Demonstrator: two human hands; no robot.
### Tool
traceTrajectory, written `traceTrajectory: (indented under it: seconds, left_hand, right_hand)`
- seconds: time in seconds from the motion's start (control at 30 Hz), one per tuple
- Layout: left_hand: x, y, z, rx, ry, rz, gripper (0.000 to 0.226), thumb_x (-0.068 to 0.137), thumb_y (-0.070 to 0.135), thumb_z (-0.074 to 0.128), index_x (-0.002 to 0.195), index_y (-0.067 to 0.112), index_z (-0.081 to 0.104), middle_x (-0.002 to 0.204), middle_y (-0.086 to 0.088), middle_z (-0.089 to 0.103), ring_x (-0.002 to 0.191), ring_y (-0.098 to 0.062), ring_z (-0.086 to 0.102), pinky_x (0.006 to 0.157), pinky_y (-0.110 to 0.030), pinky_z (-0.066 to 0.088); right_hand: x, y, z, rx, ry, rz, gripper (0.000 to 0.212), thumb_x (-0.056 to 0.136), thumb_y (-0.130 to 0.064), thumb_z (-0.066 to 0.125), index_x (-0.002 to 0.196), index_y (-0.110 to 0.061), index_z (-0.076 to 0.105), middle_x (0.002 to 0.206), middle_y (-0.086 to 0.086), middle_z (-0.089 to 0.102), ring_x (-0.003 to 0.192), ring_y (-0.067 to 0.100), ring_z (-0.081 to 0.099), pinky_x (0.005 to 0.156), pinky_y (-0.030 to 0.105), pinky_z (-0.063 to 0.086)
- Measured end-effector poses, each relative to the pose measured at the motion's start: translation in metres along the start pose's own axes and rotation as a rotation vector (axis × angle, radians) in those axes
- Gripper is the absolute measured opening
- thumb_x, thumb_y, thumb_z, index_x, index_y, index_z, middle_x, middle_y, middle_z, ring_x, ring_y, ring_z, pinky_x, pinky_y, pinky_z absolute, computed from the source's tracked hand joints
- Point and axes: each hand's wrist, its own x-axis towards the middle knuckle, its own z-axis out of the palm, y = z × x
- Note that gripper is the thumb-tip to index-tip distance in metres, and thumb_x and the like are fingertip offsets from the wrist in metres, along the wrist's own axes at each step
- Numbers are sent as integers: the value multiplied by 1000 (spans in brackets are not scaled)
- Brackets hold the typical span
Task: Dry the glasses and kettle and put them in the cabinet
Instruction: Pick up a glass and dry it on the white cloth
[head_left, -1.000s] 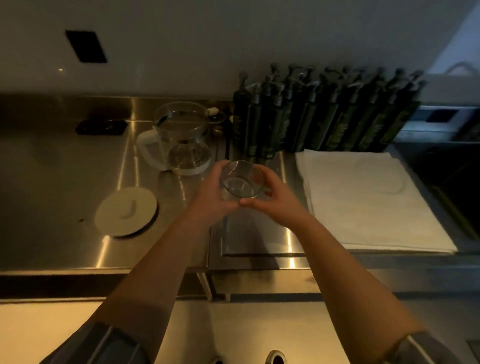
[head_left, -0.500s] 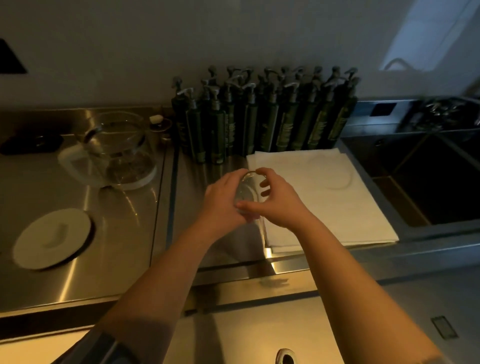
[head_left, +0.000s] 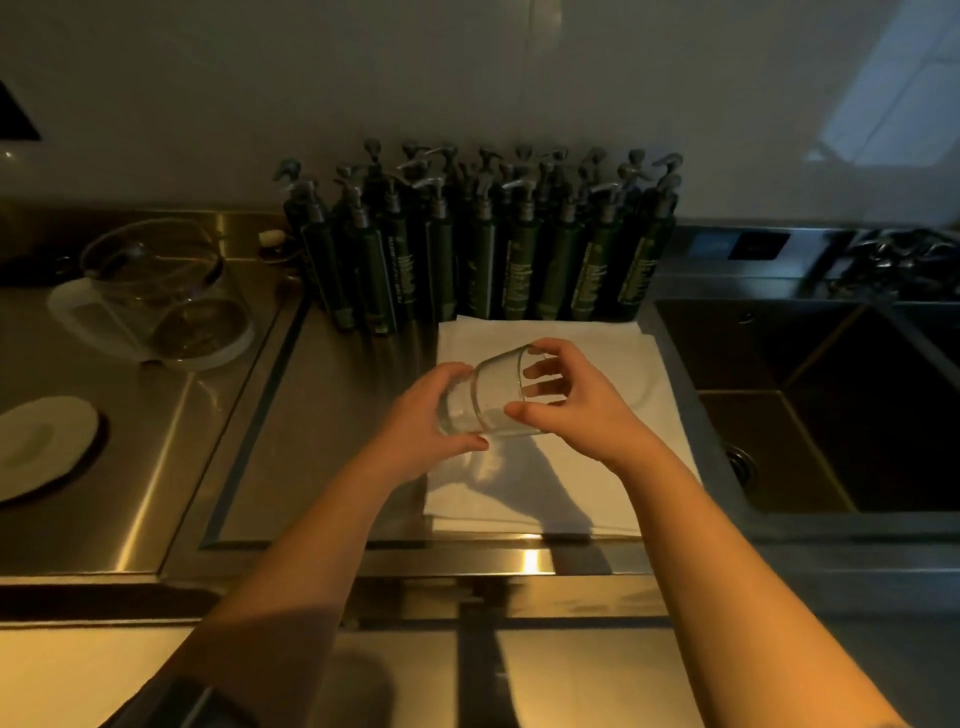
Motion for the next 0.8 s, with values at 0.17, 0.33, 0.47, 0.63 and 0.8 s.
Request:
traceTrajectory:
  seconds: [0.17, 0.33, 0.47, 0.63, 0.8]
  left_hand:
    - [1, 13, 0, 4, -39, 17, 75, 64, 25, 88, 129, 28, 50, 121, 15, 49, 100, 13, 48, 80, 1, 37]
    - [5, 22, -5, -74, -113, 50, 74, 62, 26, 88, 126, 33, 51, 127, 14, 48, 106, -1, 58, 84, -16, 50]
    - [11, 29, -9, -11, -113, 107, 74, 63, 29, 88, 127, 33, 52, 125, 15, 46, 107, -1, 53, 84, -9, 46]
    - [20, 36, -6, 54, -110, 158, 76, 66, 26, 86, 133, 28, 50, 124, 13, 43, 108, -3, 48, 87, -4, 38]
    - [29, 38, 8, 97, -98, 199, 78, 67, 25, 85, 135, 32, 48, 125, 11, 41, 112, -8, 47, 95, -23, 43]
  right_hand:
    - [-5, 23, -26, 123, -143, 92, 67, 77, -22, 75, 134, -25, 40, 121, 2, 55, 104, 16, 61, 82, 28, 54]
    - [-7, 42, -43, 45, -286, 163, 67, 79, -24, 74, 135, -27, 37, 128, -1, 51, 115, 14, 54, 94, 28, 49]
    - [-2, 52, -40, -74, -325, 178, 80, 65, -41, 78, 134, -31, 39, 131, -7, 48, 124, 15, 46, 104, 36, 43]
    - [3, 50, -23, -190, -211, 77, 102, 69, -30, 83, 149, -30, 20, 141, -12, 31, 128, 8, 34, 101, 25, 32]
    - [10, 54, -3, -264, -94, -37, 88, 68, -29, 84, 141, -23, 36, 139, -1, 44, 123, 15, 44, 101, 31, 39]
